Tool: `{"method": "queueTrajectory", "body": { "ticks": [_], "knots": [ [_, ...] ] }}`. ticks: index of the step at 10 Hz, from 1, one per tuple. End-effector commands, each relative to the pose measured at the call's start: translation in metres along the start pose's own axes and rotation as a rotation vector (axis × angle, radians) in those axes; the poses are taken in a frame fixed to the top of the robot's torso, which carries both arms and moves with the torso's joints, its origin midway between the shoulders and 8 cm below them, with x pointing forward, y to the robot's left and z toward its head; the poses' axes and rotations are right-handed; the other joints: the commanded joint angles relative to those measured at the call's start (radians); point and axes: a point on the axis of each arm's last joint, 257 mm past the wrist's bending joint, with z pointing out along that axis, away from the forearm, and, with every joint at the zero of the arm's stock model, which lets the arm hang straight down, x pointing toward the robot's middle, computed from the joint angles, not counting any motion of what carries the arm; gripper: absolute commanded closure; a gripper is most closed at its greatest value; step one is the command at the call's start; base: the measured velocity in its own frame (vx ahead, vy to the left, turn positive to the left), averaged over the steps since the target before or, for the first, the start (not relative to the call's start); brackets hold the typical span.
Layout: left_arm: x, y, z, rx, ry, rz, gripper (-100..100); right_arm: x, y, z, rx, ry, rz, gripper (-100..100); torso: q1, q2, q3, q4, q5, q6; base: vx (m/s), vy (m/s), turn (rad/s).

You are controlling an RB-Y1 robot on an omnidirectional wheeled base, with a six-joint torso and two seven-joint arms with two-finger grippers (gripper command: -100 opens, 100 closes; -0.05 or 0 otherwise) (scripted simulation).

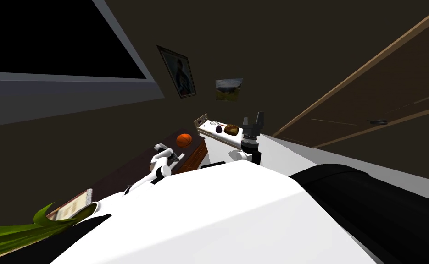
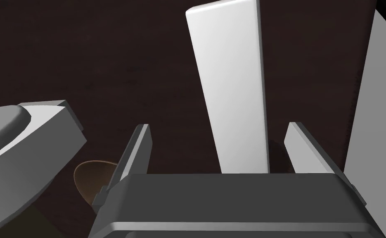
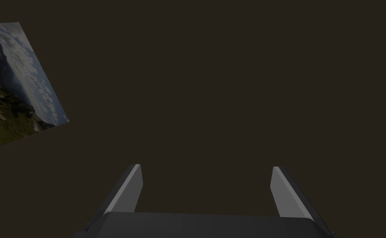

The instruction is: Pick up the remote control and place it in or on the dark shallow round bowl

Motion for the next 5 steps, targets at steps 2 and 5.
{"method": "queueTrajectory", "body": {
  "ticks": [2,5],
  "knots": [
    [-0.004,0.021,0.006,-0.065,-0.003,-0.009,-100,0.0,0.0,0.0,0.0,0.0,0.0,0,0.001,0.0,0.0,0.0,0.0,0.0,0.047,0.05,0.011],
    [-0.011,0.058,0.011,-0.172,-0.008,-0.023,-100,0.0,0.0,0.0,0.0,0.0,0.0,0,0.001,-0.001,-0.001,0.0,0.0,0.0,0.06,0.056,0.013]
  ]
}}
